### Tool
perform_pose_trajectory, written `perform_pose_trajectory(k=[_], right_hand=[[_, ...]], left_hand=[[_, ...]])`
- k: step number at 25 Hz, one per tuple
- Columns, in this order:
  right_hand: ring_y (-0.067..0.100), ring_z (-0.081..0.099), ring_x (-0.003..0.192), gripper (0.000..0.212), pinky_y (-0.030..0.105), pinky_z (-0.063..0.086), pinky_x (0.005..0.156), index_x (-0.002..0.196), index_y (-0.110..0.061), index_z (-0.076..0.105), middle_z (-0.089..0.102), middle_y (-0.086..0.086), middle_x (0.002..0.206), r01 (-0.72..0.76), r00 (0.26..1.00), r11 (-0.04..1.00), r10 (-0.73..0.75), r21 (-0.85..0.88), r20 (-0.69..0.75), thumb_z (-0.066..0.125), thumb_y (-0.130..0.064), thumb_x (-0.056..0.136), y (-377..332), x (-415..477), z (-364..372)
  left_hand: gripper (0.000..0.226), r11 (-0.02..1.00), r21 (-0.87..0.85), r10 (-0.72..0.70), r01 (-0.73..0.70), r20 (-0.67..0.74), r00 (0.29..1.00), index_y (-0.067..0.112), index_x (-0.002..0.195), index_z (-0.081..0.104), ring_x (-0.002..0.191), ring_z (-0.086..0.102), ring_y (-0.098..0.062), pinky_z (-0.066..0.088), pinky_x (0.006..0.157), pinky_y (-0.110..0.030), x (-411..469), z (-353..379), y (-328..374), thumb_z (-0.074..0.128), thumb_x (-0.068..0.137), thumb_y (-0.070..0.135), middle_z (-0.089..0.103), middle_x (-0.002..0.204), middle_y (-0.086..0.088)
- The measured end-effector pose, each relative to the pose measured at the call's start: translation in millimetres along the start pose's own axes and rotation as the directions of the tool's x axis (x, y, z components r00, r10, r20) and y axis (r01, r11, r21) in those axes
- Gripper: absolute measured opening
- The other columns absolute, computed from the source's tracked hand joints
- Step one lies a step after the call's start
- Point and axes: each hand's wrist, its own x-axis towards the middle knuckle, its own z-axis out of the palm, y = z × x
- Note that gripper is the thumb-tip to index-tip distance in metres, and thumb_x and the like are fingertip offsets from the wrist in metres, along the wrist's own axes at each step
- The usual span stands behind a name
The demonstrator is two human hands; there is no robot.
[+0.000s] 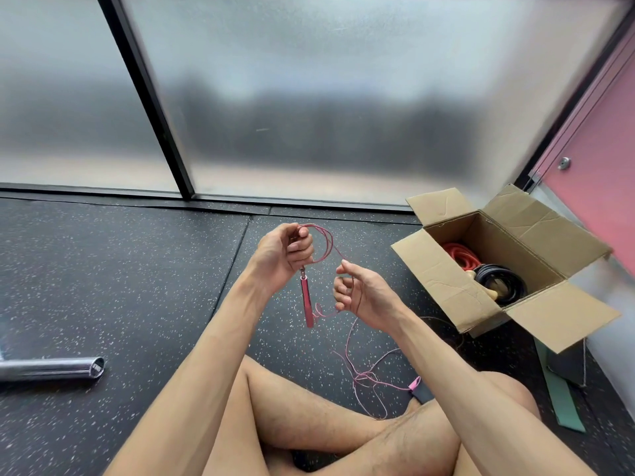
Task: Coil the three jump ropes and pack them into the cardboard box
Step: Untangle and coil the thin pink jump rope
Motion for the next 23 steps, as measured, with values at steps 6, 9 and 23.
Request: perform_pose_trajectory(k=[6, 9, 23], right_hand=[[0.016, 0.042, 0.049, 0.013, 0.028, 0.046, 0.043, 0.101, -0.011, 0.04, 0.046, 0.003, 0.062, 0.002, 0.996, 0.962, -0.028, -0.272, -0.09, 0.053, -0.014, 0.102, 25.4, -1.3, -3.6], [0.017, 0.048, 0.05, 0.014, 0.027, 0.042, 0.044, 0.096, -0.011, 0.045, 0.052, 0.004, 0.064, 0.018, 0.989, 0.816, -0.099, -0.578, -0.109, 0.058, -0.013, 0.098, 27.9, -4.9, 0.2], [0.014, 0.056, 0.071, 0.01, 0.036, 0.05, 0.069, 0.088, -0.017, 0.058, 0.067, -0.004, 0.08, 0.19, 0.664, -0.45, -0.596, -0.873, 0.452, 0.062, -0.022, 0.095, -35.1, -17.4, 11.8]], left_hand=[[0.036, 0.933, -0.007, 0.351, -0.36, -0.205, 0.914, -0.003, 0.112, 0.061, 0.065, 0.059, -0.017, 0.049, 0.068, -0.026, 11.7, 1.5, -3.1, 0.03, 0.108, 0.015, 0.065, 0.074, -0.005], [0.026, 0.822, 0.312, 0.552, -0.476, -0.229, 0.802, 0.002, 0.111, 0.062, 0.073, 0.073, -0.024, 0.059, 0.076, -0.033, 17.5, -2.0, -6.3, 0.041, 0.108, 0.018, 0.075, 0.081, -0.008], [0.049, 0.27, 0.961, 0.236, -0.065, 0.0, 0.972, 0.016, 0.072, 0.069, 0.041, 0.053, -0.008, 0.047, 0.05, -0.027, 9.1, -15.4, -35.4, 0.042, 0.106, 0.037, 0.061, 0.05, 0.002]])
